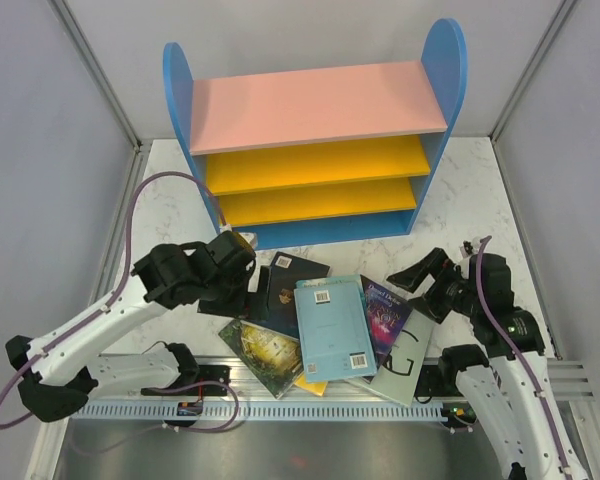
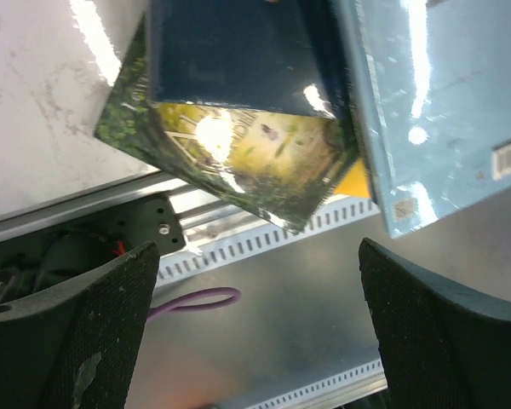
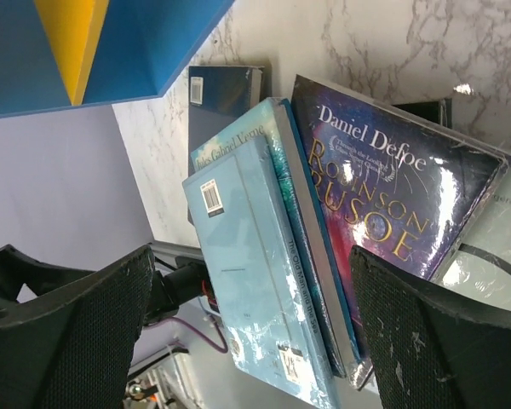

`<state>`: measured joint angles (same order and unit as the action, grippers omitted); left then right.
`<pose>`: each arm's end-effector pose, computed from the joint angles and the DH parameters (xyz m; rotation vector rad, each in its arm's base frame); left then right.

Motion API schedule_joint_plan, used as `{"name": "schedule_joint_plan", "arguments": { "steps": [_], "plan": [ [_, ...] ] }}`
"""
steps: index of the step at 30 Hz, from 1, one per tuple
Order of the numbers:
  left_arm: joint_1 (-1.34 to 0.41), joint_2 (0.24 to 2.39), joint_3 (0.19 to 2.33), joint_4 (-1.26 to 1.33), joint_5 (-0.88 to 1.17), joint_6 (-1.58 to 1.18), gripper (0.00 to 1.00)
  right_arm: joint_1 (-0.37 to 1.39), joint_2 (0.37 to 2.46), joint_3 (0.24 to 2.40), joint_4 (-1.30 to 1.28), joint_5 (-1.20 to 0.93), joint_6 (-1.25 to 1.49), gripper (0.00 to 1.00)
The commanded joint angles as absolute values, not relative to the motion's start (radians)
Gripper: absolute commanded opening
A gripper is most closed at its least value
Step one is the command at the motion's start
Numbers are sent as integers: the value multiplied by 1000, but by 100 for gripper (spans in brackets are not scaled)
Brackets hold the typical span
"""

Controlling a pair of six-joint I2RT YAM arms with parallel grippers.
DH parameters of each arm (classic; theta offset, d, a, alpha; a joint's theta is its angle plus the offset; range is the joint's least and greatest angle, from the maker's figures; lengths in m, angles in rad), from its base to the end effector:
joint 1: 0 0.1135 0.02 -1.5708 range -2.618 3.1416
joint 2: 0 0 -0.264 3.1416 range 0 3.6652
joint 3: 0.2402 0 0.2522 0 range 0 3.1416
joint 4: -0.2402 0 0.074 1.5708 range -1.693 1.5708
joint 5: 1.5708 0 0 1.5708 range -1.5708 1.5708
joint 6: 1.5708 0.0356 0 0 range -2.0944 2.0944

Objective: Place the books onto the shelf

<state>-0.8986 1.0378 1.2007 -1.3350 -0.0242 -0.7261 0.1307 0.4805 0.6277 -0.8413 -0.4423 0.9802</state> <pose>0.1005 -0.1250 0.3388 0.2364 2.8142 -0.3907 0.0982 0.0283 0.2629 0.7614 2.2994 1.0556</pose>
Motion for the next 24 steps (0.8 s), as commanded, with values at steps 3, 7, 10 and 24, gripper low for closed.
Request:
{"name": "schedule_joint_plan", "arguments": {
  "steps": [3, 7, 10, 24],
  "plan": [
    [-1116, 961, 1197, -1214, -140, -1035, 100, 130, 457, 681, -859, -416, 899, 98],
    [-1112, 780, 910, -984, -109, -1300, 100, 129, 407, 675, -850, -423, 911, 98],
    [-1114, 654, 741, -715, -66, -1237, 100, 130, 376, 690, -847, -423, 887, 98],
    [-1112, 775, 713, -583, -52, -1112, 100, 130, 459, 543, -701, -589, 899, 60]
  ]
}}
